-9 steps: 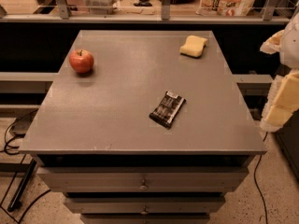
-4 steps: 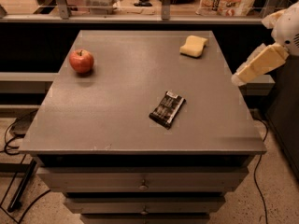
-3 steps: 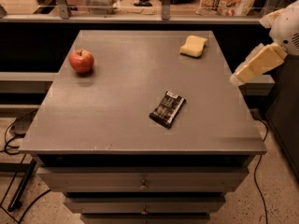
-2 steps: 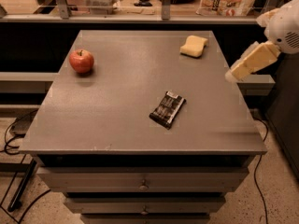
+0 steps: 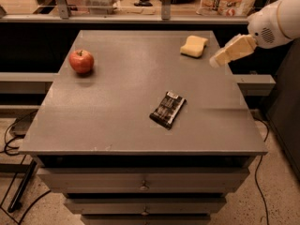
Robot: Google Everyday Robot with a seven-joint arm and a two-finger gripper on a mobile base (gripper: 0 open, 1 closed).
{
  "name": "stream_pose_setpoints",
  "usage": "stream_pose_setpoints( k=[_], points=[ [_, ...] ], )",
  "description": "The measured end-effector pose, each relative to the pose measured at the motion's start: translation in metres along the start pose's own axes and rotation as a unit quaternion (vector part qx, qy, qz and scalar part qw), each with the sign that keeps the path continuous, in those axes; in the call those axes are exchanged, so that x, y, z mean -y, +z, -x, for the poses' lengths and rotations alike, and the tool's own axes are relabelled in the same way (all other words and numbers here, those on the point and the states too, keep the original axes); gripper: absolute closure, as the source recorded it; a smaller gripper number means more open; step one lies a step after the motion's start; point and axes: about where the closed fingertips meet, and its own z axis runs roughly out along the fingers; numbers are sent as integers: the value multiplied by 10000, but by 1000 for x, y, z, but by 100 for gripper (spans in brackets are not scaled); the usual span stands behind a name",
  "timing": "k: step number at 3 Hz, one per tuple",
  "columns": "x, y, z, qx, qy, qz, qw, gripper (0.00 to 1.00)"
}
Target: Move sponge near apple
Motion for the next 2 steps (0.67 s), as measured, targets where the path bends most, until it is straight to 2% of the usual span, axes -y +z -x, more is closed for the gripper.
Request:
stream_pose_setpoints(
  k=[1, 2],
  points=[
    [23, 38, 4, 259, 495, -191, 9983, 0],
    [54, 90, 20, 514, 901, -515, 9933, 0]
  ],
)
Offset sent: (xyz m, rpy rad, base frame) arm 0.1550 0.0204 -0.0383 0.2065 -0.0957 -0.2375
